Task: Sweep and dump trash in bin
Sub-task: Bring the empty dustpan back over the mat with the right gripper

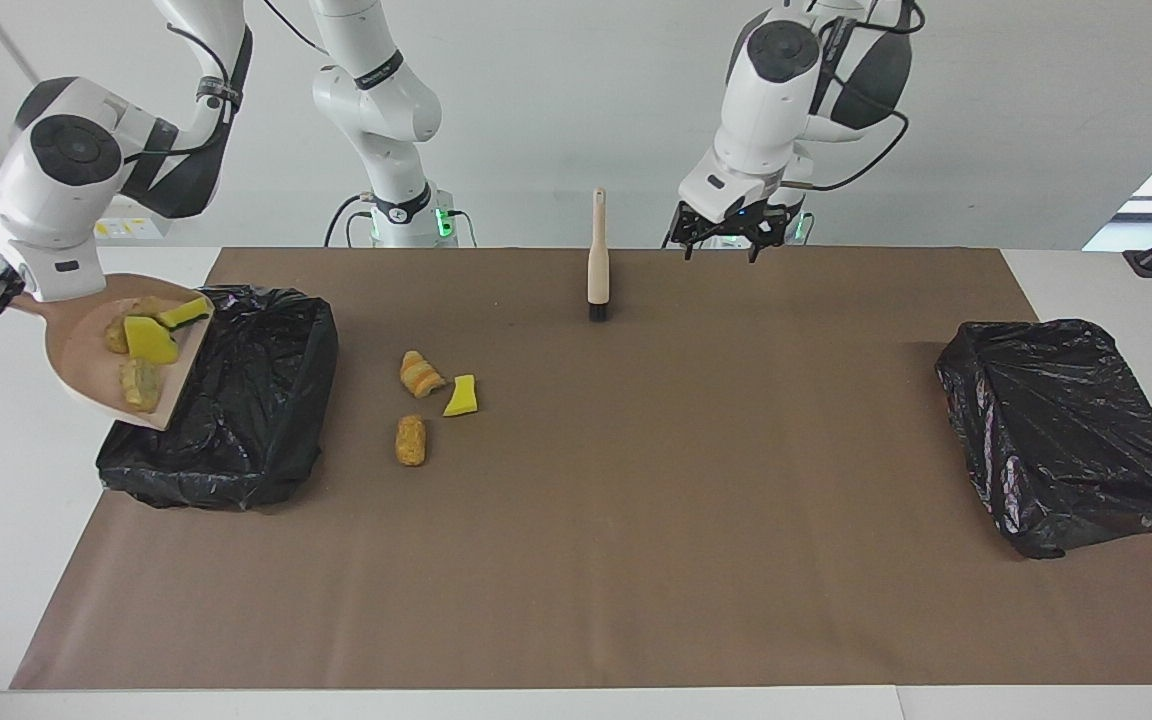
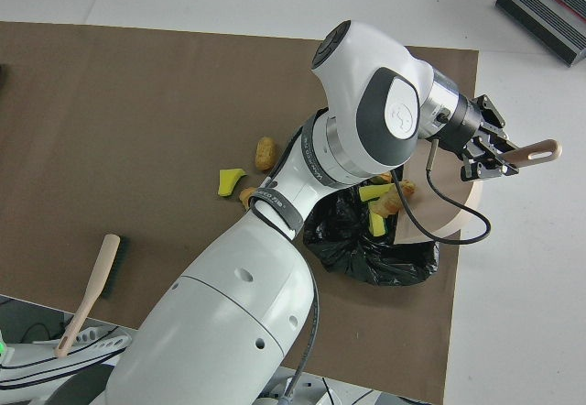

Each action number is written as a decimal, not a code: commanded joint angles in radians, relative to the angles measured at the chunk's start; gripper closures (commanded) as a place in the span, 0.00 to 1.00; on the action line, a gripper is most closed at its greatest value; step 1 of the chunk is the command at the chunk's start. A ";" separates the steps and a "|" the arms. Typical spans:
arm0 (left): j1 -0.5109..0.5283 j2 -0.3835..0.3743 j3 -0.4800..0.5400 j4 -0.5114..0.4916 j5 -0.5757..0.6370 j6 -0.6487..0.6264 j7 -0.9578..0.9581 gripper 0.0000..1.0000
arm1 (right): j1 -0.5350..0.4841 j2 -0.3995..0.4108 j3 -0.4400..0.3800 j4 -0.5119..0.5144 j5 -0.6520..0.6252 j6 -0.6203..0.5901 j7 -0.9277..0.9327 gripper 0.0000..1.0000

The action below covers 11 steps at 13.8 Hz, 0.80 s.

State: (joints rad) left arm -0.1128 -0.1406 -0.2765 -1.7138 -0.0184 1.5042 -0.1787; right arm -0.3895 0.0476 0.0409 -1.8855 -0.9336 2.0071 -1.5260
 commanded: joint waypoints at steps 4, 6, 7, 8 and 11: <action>0.051 0.016 0.039 0.131 0.020 -0.114 0.134 0.00 | -0.019 -0.014 -0.006 0.015 -0.030 -0.007 -0.005 1.00; 0.048 0.010 0.106 0.134 0.009 -0.113 0.168 0.00 | -0.020 -0.069 -0.009 0.031 -0.001 -0.056 -0.025 1.00; 0.050 0.012 0.117 0.134 0.018 -0.114 0.194 0.00 | -0.019 -0.093 -0.004 0.042 0.056 -0.088 -0.025 1.00; 0.048 0.013 0.144 0.134 0.020 -0.114 0.226 0.00 | -0.019 -0.113 -0.001 0.057 0.127 -0.125 -0.025 1.00; 0.001 0.048 0.238 0.195 0.017 -0.134 0.265 0.00 | -0.005 -0.123 0.016 0.088 0.339 -0.217 0.007 1.00</action>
State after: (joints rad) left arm -0.0696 -0.1350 -0.0809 -1.5949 -0.0175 1.4156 0.0653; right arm -0.3956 -0.0772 0.0388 -1.8129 -0.6983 1.8274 -1.5284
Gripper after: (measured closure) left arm 0.000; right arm 0.687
